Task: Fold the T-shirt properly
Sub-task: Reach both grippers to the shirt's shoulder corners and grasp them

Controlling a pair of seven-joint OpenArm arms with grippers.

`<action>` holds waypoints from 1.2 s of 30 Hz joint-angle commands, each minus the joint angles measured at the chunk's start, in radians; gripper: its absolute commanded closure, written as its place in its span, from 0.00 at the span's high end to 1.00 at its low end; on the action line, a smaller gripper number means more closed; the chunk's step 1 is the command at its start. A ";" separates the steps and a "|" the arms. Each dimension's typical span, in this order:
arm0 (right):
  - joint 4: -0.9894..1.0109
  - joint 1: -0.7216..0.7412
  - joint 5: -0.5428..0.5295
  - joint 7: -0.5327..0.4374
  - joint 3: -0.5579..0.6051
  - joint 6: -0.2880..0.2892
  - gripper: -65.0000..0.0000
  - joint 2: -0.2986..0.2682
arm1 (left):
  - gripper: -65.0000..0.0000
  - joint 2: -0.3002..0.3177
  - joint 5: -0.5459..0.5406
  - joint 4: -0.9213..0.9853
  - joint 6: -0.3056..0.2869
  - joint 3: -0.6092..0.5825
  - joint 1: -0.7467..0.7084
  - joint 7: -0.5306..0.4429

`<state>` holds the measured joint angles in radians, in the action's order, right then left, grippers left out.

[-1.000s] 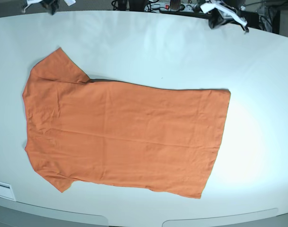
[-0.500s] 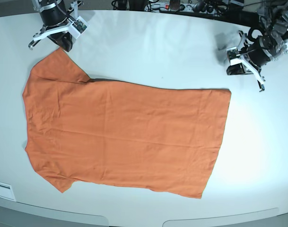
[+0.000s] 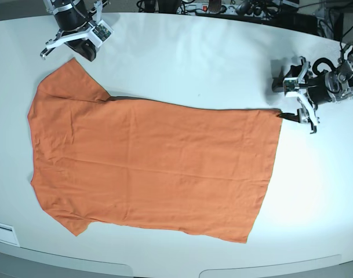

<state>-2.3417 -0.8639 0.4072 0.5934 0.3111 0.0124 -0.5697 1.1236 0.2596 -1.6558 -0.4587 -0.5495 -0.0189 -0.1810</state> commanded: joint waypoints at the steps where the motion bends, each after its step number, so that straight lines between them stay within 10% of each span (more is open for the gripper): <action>1: -0.015 -0.006 0.010 -0.018 -0.004 -0.012 0.00 -0.003 | 0.64 0.012 0.047 0.012 0.005 -0.045 0.035 0.024; 12: -0.014 -0.005 0.011 -0.015 -0.004 -0.011 0.00 0.010 | 0.64 -0.127 0.074 0.226 0.000 -0.338 0.316 0.031; 14: 0.005 -0.005 0.014 -0.015 -0.005 -0.012 0.00 0.010 | 0.49 -0.141 0.074 0.231 -0.039 -0.359 0.333 0.031; 17: 0.023 0.012 0.014 -0.013 -0.025 -0.016 0.02 0.010 | 0.00 -0.146 0.073 0.208 -0.085 -0.361 0.335 0.045; 22: 0.050 0.014 -0.049 -0.021 -0.117 -0.011 0.38 0.010 | 0.00 -0.137 0.027 0.163 -0.055 -0.361 0.335 0.152; 36: 0.311 0.160 -0.228 -0.060 -0.190 0.104 0.40 0.010 | 0.00 -0.137 -0.010 0.163 -0.024 -0.361 0.335 0.163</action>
<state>-2.0212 -0.6968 0.1799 0.5224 0.1268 0.1173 -0.5495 0.9691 0.2241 -1.4994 -0.4339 -0.9012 0.3244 -0.0814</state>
